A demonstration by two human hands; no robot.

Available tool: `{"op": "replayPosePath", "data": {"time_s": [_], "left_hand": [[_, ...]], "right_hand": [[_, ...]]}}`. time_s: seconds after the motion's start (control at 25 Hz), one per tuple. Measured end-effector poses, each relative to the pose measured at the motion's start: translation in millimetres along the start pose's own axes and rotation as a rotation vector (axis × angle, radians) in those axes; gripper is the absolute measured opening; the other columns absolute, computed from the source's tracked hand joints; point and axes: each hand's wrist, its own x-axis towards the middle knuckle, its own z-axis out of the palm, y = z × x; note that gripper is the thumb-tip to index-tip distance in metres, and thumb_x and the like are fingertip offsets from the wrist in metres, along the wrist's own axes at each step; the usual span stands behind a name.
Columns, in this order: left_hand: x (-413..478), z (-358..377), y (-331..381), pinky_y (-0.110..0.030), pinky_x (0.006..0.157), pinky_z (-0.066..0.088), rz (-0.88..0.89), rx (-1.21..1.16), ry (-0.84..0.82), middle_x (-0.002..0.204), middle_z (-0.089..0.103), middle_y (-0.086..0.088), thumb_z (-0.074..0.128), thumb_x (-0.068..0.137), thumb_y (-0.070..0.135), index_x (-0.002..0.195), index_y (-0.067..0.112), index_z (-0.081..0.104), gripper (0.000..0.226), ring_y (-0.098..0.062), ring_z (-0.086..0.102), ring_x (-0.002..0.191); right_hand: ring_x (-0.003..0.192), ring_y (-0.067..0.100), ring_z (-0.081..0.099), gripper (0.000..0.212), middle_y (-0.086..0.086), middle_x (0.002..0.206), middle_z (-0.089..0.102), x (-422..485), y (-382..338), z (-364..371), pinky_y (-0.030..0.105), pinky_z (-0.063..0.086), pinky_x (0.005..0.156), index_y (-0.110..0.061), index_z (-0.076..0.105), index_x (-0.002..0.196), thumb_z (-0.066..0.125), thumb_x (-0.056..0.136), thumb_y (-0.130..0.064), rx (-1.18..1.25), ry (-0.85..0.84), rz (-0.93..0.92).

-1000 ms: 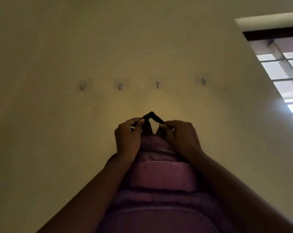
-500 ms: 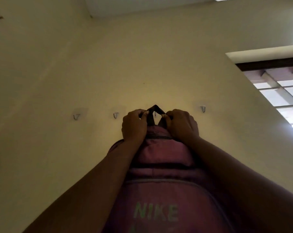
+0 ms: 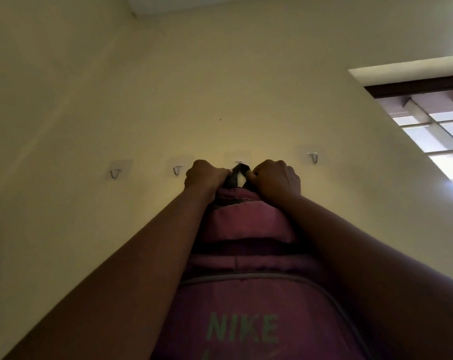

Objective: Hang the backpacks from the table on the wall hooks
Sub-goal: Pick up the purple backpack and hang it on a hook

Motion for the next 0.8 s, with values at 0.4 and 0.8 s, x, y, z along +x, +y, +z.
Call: {"op": "replayPosePath", "data": {"time_s": [0.4, 0.8], "left_hand": [[-27.1, -6.7, -5.3, -0.029, 0.074, 0.048, 0.044, -0.014, -0.055, 0.109, 0.068, -0.017, 0.064, 0.081, 0.036, 0.106, 0.000, 0.067, 0.044, -0.029, 0.064, 0.101], [-180.8, -55.8, 30.3, -0.021, 0.079, 0.040, 0.013, -0.263, -0.127, 0.111, 0.059, 0.004, 0.046, 0.093, 0.039, 0.121, 0.015, 0.061, 0.039, -0.014, 0.053, 0.106]], "right_hand": [[0.102, 0.035, 0.056, 0.046, 0.022, 0.111, 0.062, -22.9, -2.3, -14.1, 0.029, 0.032, 0.072, -0.001, 0.061, 0.100, 0.031, 0.098, -0.036, 0.054, -0.192, -0.008], [0.120, 0.029, 0.051, 0.044, 0.011, 0.130, 0.058, -130.7, -5.2, -117.2, 0.027, 0.038, 0.089, -0.015, 0.056, 0.124, 0.034, 0.097, -0.041, 0.503, -0.257, 0.305]]}}
